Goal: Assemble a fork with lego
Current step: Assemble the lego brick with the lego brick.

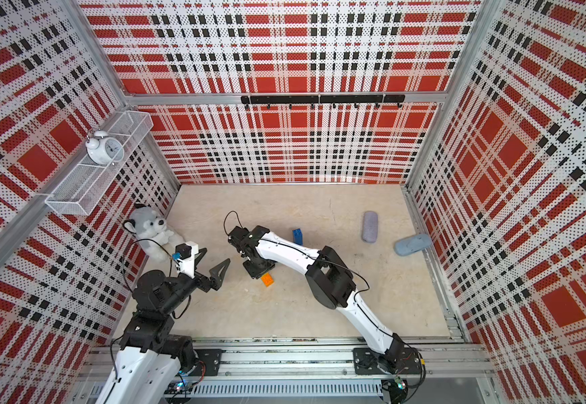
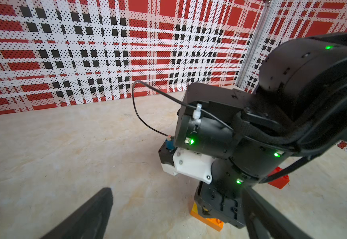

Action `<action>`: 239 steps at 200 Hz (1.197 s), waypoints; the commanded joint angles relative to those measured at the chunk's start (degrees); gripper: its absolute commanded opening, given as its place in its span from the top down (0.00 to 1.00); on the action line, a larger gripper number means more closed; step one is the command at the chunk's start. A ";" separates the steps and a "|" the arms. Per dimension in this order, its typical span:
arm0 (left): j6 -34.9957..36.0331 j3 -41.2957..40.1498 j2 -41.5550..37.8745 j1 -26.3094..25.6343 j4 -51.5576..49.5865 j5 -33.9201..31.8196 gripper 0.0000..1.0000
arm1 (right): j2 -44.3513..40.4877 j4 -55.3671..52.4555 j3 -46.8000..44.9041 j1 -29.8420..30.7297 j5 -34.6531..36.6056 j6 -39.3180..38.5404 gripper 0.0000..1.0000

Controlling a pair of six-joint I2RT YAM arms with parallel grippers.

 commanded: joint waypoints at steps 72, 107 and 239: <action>0.18 1.03 0.36 -0.63 2.33 0.50 0.02 | -1.58 -2.76 -1.95 -4.02 4.63 -12.66 0.71; 0.01 1.06 0.54 -0.77 2.47 0.26 0.02 | -5.05 -2.06 -5.98 -5.14 4.83 -19.90 0.70; 2.15 3.87 4.19 -1.19 2.46 0.77 0.02 | -14.99 1.20 -12.83 -5.08 3.49 -25.55 0.33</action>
